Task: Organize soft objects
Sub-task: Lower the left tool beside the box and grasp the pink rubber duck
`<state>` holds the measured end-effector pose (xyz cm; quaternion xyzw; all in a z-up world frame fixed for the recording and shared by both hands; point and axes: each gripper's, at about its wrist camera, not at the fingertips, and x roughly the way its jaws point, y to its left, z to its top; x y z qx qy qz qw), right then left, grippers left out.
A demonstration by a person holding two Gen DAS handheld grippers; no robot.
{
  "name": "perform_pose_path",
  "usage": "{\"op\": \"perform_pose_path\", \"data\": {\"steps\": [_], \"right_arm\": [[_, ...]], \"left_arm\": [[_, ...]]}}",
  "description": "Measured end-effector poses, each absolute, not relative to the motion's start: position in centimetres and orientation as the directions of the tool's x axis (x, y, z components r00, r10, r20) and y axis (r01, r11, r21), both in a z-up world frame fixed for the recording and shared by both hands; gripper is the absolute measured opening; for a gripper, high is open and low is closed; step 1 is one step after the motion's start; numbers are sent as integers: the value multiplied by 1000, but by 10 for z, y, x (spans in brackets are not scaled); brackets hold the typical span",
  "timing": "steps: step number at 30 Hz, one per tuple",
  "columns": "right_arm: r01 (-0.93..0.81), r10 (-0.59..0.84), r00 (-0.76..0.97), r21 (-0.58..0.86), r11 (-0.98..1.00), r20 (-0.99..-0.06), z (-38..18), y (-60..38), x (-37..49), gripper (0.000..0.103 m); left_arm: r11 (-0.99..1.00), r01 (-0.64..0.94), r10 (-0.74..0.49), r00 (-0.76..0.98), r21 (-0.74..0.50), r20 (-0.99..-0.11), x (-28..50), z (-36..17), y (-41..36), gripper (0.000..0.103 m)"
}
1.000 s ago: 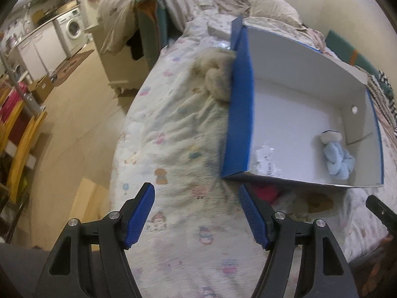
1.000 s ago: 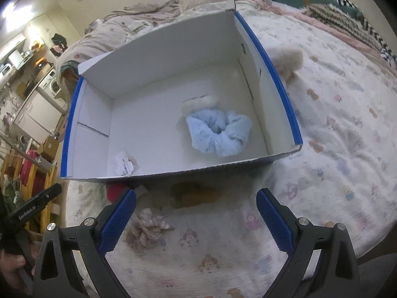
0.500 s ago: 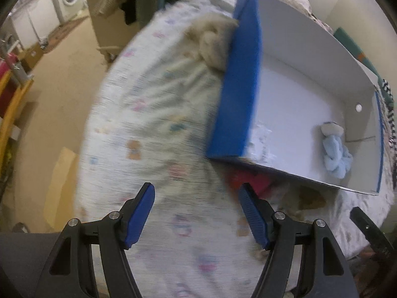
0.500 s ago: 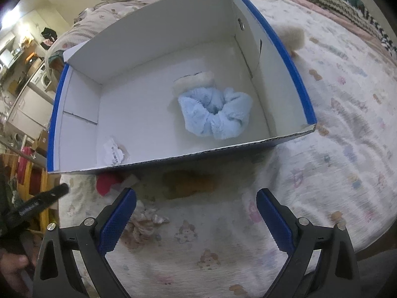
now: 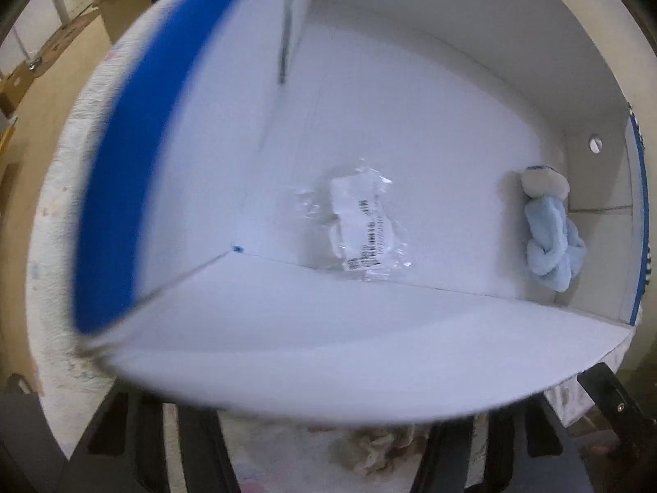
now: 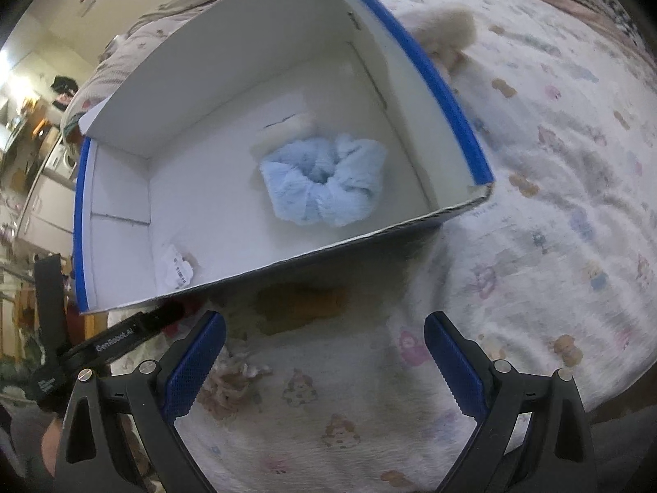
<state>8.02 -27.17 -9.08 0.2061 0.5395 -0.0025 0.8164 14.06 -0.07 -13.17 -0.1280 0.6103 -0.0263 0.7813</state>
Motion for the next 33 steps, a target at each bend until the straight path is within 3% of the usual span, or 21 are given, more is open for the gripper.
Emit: {"op": "perform_pose_path", "data": {"steps": [16,18,21,25,27,29,30,33], "right_arm": [[285,297,341,400,871,-892,-119,-282,95,102],[275,288,330,383,882,-899,-124,-278,101,82],[267,277,300,359,894,-913,-134,-270,108,63],[248,258,275,328,911,-926,-144,-259,113,52],[234,251,281,320,918,-926,-146,-256,115,26],[220,241,291,310,925,-926,-146,-253,114,19],[212,235,298,304,929,-925,-144,-253,113,9],[204,240,327,317,926,-914,-134,-254,107,5]], "left_arm": [[964,-133,-186,278,-230,-942,124,-114,25,47],[964,-141,-176,306,-227,-936,117,-106,36,47],[959,-155,-170,348,-236,-922,110,-94,51,47],[953,-176,-165,386,-248,-908,105,-86,72,47],[951,-184,-163,385,-249,-908,102,-85,75,47],[950,-190,-163,381,-250,-910,104,-83,72,47],[950,-191,-162,379,-249,-911,104,-84,70,47],[952,-183,-164,376,-247,-912,106,-86,63,47]]}}
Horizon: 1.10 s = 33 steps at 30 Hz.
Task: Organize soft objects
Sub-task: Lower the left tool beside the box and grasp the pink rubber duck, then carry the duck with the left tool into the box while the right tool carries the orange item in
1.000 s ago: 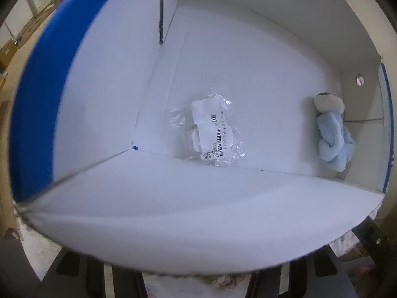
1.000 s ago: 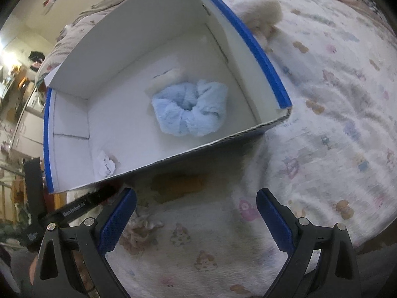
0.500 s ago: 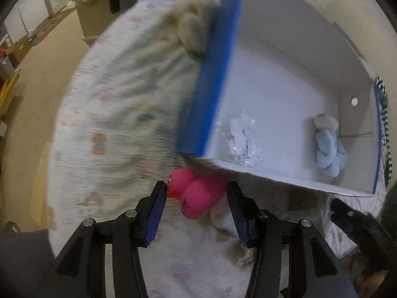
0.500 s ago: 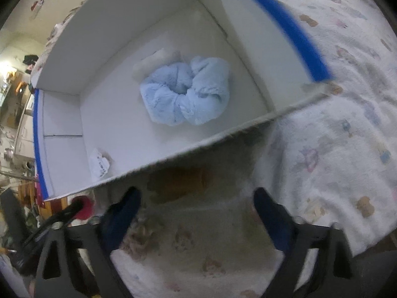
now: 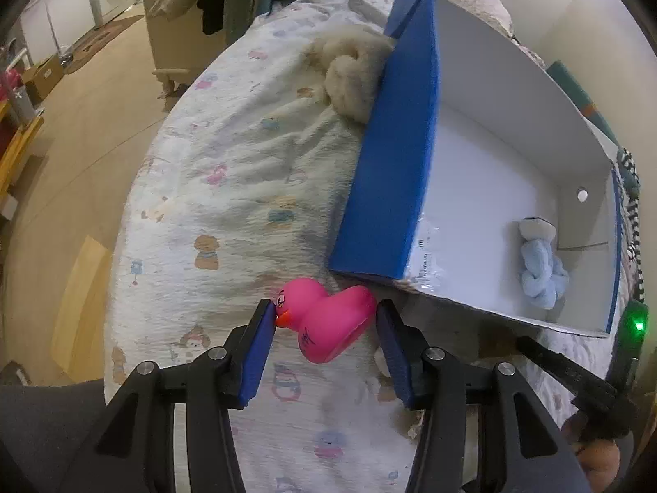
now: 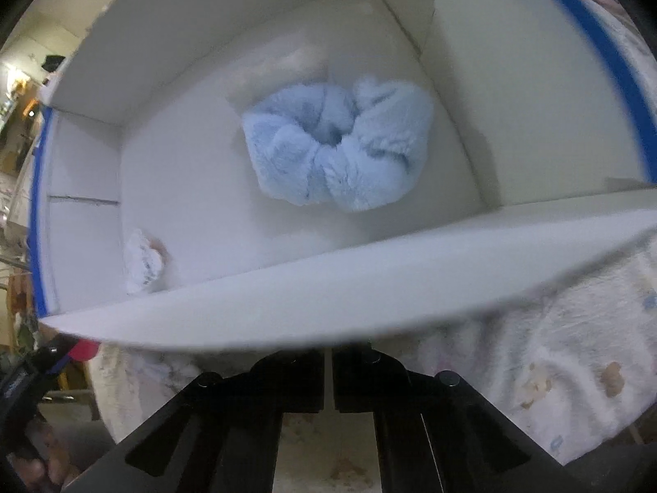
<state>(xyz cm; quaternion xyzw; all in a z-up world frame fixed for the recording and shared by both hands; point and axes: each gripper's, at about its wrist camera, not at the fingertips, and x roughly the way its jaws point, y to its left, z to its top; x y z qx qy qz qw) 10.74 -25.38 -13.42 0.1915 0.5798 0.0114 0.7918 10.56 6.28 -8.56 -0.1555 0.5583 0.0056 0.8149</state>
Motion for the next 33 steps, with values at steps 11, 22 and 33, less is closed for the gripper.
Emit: {"op": "perform_pose_path", "data": {"steps": [11,22,33], "right_arm": [[136,287,447,382,914,-847,-83,-260,70,4],[71,390,492,482,873,-779,-61,-252,61,4],[-47,462,542,523,851,-702,-8,-239,72,4]], "left_arm": [[952,-159,-187,379,-263,-906,98,-81,61,47],[954,-126,-194,429,-271,-882,79,-60,63,47],[987,47,-153,555,-152,-818,69,-5,29,47]]}}
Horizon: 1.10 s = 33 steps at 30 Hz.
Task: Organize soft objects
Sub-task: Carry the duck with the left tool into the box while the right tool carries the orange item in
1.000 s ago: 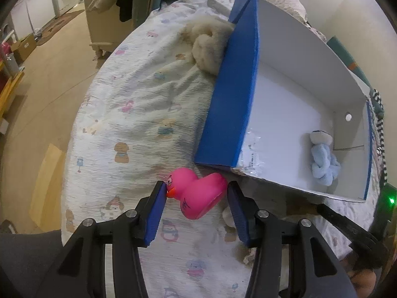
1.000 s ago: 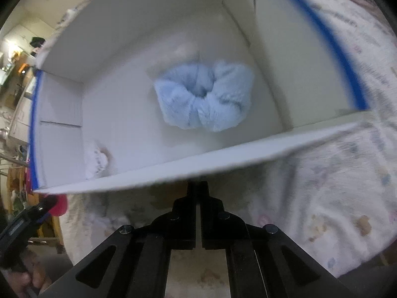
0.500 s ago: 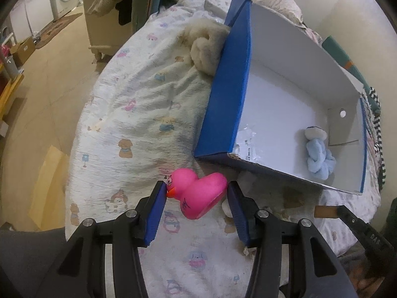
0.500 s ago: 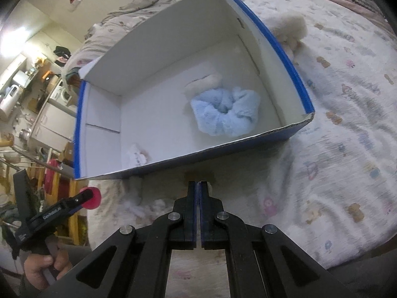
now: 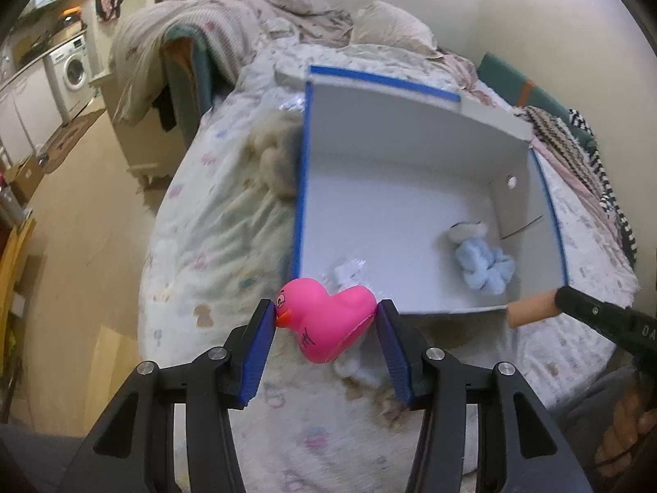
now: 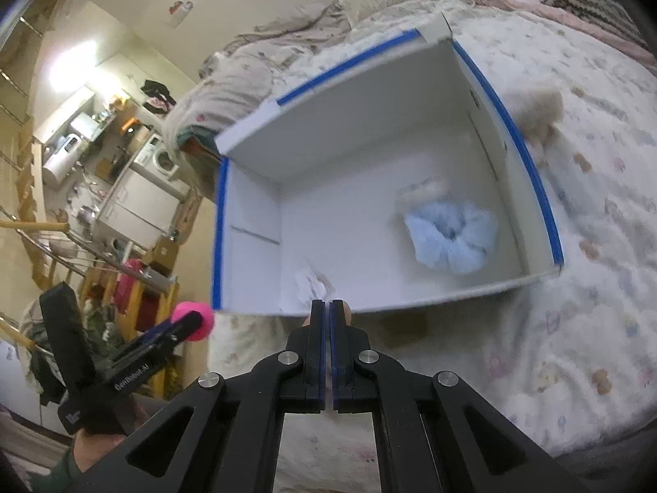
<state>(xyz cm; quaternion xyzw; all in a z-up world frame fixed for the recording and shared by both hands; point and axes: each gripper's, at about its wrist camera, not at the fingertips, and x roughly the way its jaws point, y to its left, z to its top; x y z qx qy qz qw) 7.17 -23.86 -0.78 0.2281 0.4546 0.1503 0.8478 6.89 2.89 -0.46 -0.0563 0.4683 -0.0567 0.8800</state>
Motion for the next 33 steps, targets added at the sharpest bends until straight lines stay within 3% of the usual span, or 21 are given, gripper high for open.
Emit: {"op": "perform_pose_path", "data": {"steps": [8,20,33], "right_arm": [[-65,456,571,516,854,-682,9,-244,100,4],[-31,487,566,574,818,-665,-26,-258,137,4],[28,447,513,535,844,-733,-62,-257,156,4]], "left_arm": [[985,103,-174,560,-140,-810,97,15,4,47],[979,131,-199,499,-153,-844,161,11,-22,47],[988,121,-140,498,-91,-856,187,-38,-46,47]]}}
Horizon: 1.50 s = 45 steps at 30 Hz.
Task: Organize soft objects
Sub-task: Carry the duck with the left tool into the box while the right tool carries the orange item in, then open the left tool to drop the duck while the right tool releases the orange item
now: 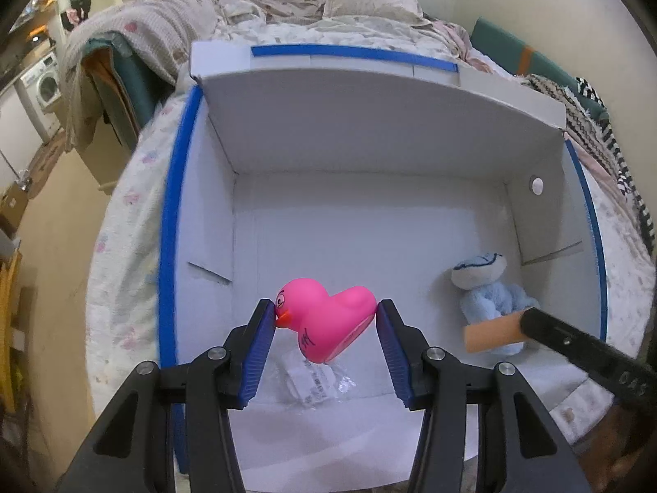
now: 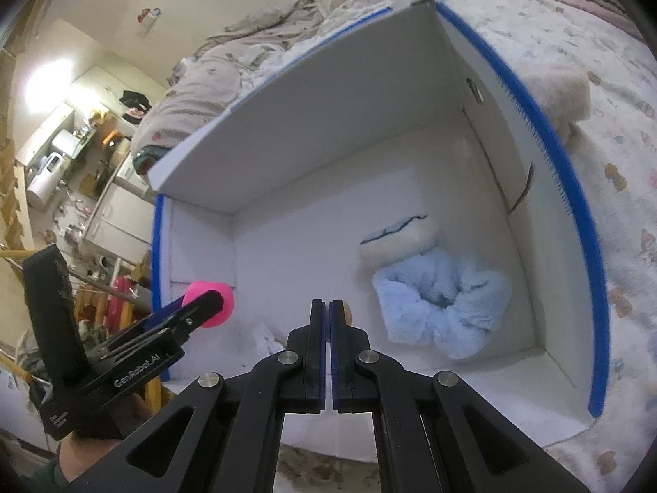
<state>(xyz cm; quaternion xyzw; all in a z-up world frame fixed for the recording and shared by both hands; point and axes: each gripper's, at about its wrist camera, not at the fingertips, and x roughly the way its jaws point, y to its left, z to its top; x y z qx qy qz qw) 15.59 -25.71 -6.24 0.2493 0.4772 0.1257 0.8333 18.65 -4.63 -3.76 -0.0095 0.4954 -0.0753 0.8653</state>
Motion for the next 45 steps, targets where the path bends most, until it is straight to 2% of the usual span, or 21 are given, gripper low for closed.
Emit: {"op": "perform_pose_path", "data": {"steps": [13,25,28,31,33,35,37,40,42,45], "right_arm": [[53,422,455,497,866,-784,-79,-247,163,4],[66,398,460,478,876,-793,-80,-248,162,5],[71,389,463,470,880,-797,-79,-248,163,6],[68,369,475,451,890,-799,-77,-248,164,31],[71,326,484,408,910,-812,-74,-246,164,60],[71,274,500,354,933,-822,-69,-243,163,62],[76,243,504,323,944,-829,-68,-242,163,70],[89,221,515,307,947,-829,-66,-245,164,85],[92,222,528,314,945,-820,-65,-247,163,102],[91,229,550,330,940,-803,-63,-251,162,103]], "left_arm": [[989,107,-139,419,-103,-897,189,-60,-51,47],[991,115,-118,424,-76,-898,185,-61,-54,47],[991,123,-109,426,-62,-898,184,-61,-55,54],[991,127,-95,423,-45,-901,184,-61,-56,57],[990,128,-105,426,-55,-899,183,-60,-57,65],[991,127,-103,428,-53,-898,183,-59,-57,66],[991,125,-100,437,-50,-894,183,-57,-56,66],[991,123,-101,443,-51,-891,183,-55,-54,66],[991,117,-103,447,-56,-889,183,-54,-53,66],[993,108,-96,458,-52,-884,182,-51,-51,66]]}}
